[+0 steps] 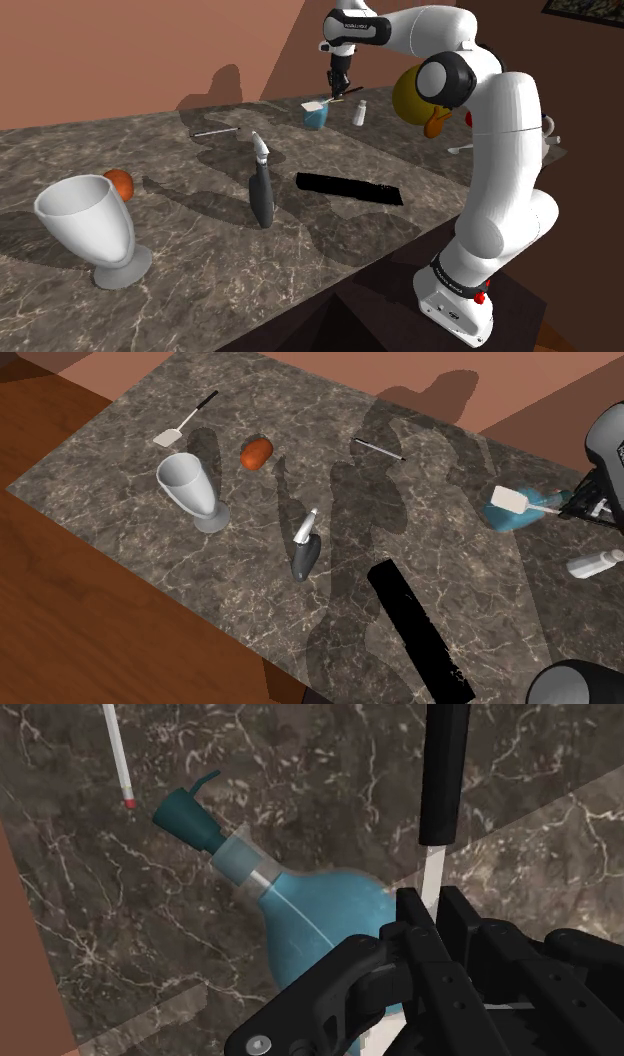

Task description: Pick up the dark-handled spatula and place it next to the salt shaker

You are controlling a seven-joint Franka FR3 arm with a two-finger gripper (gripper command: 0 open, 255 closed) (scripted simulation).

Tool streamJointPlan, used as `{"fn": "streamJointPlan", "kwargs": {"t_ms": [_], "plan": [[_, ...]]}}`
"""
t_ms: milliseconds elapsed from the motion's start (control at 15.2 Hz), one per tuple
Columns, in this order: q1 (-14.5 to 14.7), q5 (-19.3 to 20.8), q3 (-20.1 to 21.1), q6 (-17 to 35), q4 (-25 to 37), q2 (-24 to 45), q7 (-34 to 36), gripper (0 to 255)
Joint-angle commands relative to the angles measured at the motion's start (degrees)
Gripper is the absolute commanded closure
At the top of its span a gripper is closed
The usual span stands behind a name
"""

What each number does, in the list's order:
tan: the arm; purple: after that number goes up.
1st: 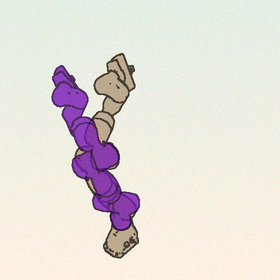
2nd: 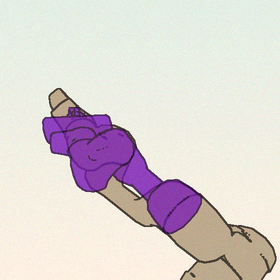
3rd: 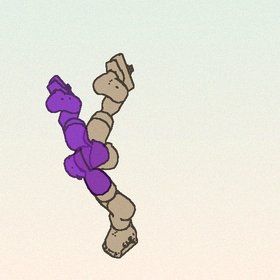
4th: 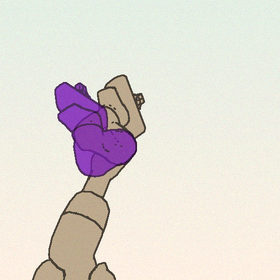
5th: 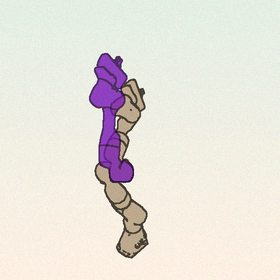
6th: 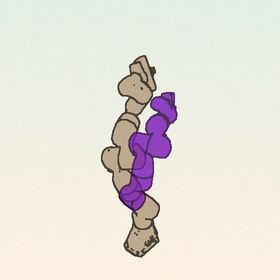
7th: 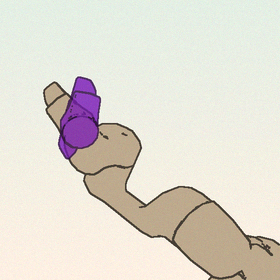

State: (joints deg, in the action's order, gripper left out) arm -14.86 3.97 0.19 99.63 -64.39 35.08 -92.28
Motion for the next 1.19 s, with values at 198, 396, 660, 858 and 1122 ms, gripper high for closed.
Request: {"fn": "streamJointPlan", "kwargs": {"t_ms": [198, 396, 660, 858, 1122], "plan": [[-0.1, 0.0, 0.0, 3.9, -3.9, 0.0, 0.2, 255], [-0.1, 0.1, 0.0, 6.1, -6.0, 0.2, 0.3, 255], [-0.1, 0.1, 0.0, 8.9, -8.3, 0.6, 0.5, 255], [-0.1, 0.2, 0.0, 11.0, -9.8, 1.1, 0.6, 255], [-0.1, 0.3, -0.1, 13.5, -11.6, 1.9, 0.8, 255]]}}
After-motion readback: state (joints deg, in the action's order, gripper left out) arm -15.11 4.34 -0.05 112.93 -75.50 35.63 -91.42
